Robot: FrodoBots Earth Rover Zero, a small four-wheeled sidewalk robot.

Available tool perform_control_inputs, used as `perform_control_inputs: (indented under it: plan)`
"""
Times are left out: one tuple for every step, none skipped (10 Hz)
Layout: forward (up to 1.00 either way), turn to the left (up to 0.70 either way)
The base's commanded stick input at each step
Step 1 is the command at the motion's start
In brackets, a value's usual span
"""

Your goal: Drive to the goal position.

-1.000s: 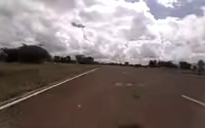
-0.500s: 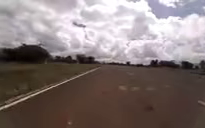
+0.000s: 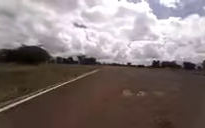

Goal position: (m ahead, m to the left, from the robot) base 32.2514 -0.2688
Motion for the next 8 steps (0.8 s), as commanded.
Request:
perform_control_inputs:
  plan:
    - [1.0, 0.0]
    - [1.0, 0.0]
    - [1.0, 0.0]
    - [1.0, -0.17]
    - [1.0, -0.32]
    - [1.0, -0.37]
    - [1.0, -0.34]
    - [1.0, 0.0]
